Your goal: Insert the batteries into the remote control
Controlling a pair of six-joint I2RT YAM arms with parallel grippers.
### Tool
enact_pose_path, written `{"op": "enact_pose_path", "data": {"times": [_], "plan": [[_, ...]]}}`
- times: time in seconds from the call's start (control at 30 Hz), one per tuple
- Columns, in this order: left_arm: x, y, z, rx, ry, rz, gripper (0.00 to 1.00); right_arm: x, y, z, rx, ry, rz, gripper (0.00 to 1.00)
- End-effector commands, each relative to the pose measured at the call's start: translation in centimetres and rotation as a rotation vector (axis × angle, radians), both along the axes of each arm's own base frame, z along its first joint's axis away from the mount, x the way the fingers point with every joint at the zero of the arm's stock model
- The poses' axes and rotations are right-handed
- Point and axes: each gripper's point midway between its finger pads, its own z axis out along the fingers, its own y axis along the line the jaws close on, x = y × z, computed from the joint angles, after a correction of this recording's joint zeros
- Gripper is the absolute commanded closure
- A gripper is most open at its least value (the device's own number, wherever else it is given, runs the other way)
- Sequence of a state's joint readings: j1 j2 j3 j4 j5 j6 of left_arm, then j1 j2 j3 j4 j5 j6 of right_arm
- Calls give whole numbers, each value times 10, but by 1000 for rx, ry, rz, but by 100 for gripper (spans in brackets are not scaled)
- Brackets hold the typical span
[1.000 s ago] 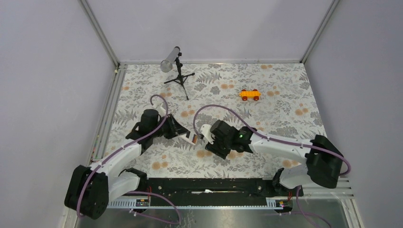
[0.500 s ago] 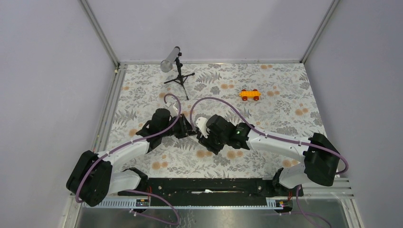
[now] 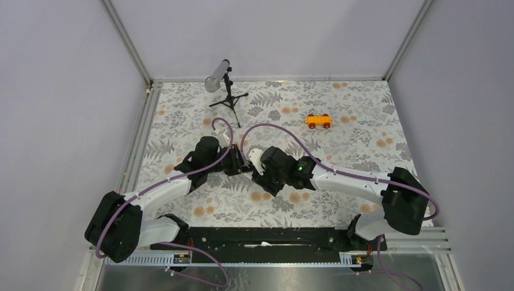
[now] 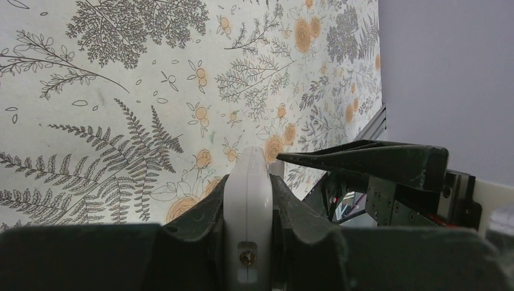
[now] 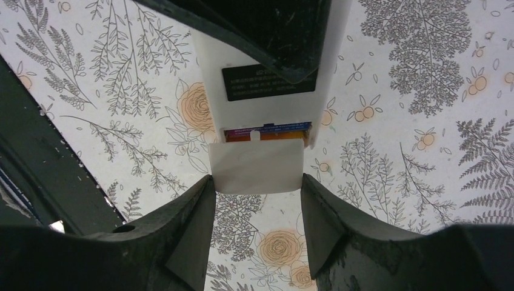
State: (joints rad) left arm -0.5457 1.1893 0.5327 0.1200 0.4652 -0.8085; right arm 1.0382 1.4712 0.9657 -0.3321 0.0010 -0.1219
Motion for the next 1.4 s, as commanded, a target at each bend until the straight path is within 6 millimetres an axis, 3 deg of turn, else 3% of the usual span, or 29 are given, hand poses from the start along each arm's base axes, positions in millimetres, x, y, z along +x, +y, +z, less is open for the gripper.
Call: {"op": "enact_pose_path", "data": {"times": [0.0, 0.97, 1.37], "plan": [[7, -9, 27, -42, -79, -37, 100, 10, 4, 11, 9, -45, -36, 57], [6, -12, 30, -43, -64, -56, 100, 16, 16, 20, 55, -69, -19, 57], [1, -18, 42, -87, -81, -99, 100, 13, 19, 15, 53, -49, -8, 57]]}}
